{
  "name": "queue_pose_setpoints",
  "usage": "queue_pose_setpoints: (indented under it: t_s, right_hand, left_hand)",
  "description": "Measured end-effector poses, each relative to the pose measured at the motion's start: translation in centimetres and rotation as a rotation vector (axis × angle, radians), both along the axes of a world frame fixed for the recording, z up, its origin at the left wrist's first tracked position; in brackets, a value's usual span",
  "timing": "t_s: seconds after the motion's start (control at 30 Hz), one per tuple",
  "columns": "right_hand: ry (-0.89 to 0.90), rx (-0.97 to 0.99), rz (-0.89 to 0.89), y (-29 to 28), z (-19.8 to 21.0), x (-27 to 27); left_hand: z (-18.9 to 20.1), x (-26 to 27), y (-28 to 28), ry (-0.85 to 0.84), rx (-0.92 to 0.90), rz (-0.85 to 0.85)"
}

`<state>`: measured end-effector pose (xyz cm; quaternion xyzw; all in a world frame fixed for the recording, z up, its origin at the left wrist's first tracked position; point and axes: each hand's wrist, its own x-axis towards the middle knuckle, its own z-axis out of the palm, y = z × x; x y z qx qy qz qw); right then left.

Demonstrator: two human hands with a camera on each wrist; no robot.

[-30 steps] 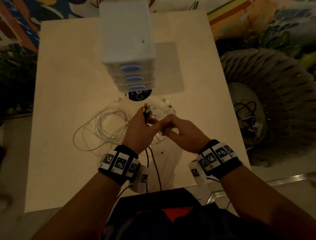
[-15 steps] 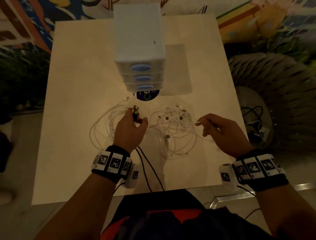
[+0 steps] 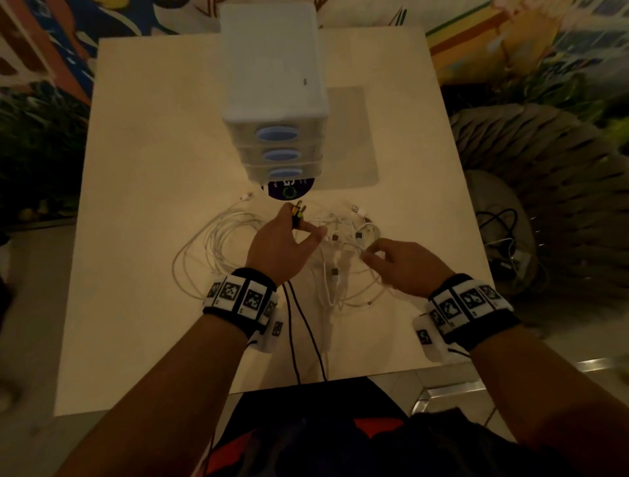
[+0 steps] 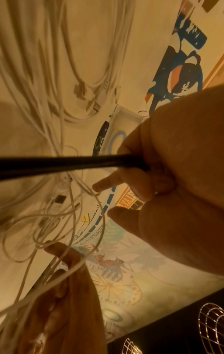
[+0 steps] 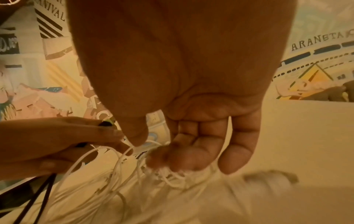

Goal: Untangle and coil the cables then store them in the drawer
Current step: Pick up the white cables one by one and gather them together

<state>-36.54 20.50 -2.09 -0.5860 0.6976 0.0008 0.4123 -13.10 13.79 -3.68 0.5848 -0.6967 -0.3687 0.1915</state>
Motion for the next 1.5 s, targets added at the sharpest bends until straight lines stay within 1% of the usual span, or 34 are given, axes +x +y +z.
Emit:
queue_pose_setpoints:
  t_s: [0.1, 0.17, 0.3, 0.37, 0.43, 0.5, 0.63, 0.83, 0.97, 1.1, 1.17, 1.27, 1.33, 1.4, 1.5]
  right_hand:
    - [0.056, -0.022, 0.067, -2.1, 0.3, 1.3]
    - [0.080, -0.080, 0.079, -2.8, 0.1, 2.1]
    - [0.023, -0.309, -0.063, -2.5, -0.4, 3.6]
    - [0.066, -0.375, -0.048, -2.1, -0.9, 4.1]
    - [0.171, -0.364, 0.034, -2.2, -1.5, 4.4]
    - [0.238, -0.315, 0.081, -2.6, -2.0, 4.5]
    - [0.307, -0.281, 0.127, -3.4, -2.7, 4.7]
    - [0.149, -0.288, 0.033, -4.4, -2.8, 5.1]
    - [0.074, -0.294, 0.019, -4.9, -3.2, 5.3]
    - [0.042, -0.225, 0.006, -5.4, -3.5, 5.7]
    - [-0.035, -0.203, -0.052, -5.7, -3.1, 6.1]
    - [-0.163, -0.261, -0.164, -6.0, -2.7, 6.7]
    - [-0.231, -0.270, -0.153, -6.2, -2.6, 7.0]
    - [-0.287, -0.231, -0.148, -6.3, -2.5, 7.2]
    - [-0.329, -0.192, -0.149, -6.3, -2.2, 7.1]
  left_hand:
    - [-1.0, -0.2, -0.9, -0.042, 0.071, -0.015]
    - [-1.6, -0.1, -1.4, -0.076, 0.136, -0.028]
    - [-1.7, 0.1, -2.3, -0.055, 0.231, -0.049]
    - [-1.5, -0.1, -2.5, -0.037, 0.239, -0.061]
    - [-1.2, -0.3, -2.4, -0.014, 0.252, -0.074]
    - [-1.2, -0.4, -2.3, -0.009, 0.262, -0.086]
    - [-1.7, -0.1, -2.5, -0.060, 0.272, -0.114]
    - [-1.8, 0.4, -3.1, -0.121, 0.283, -0.146]
    - [-2.1, 0.8, -2.9, -0.160, 0.213, -0.173]
    - [-2.1, 1.3, -2.6, -0.074, 0.123, -0.176]
    - [-1.9, 1.7, -2.5, -0.035, 0.106, -0.167]
    - [-1.6, 2.1, -2.4, -0.003, 0.093, -0.176]
    - [-1.5, 2.2, -2.2, -0.002, 0.075, -0.181]
    - [-1.4, 2.3, -2.1, 0.000, 0.046, -0.172]
    - [-1.3, 2.3, -1.8, 0.009, 0.023, -0.168]
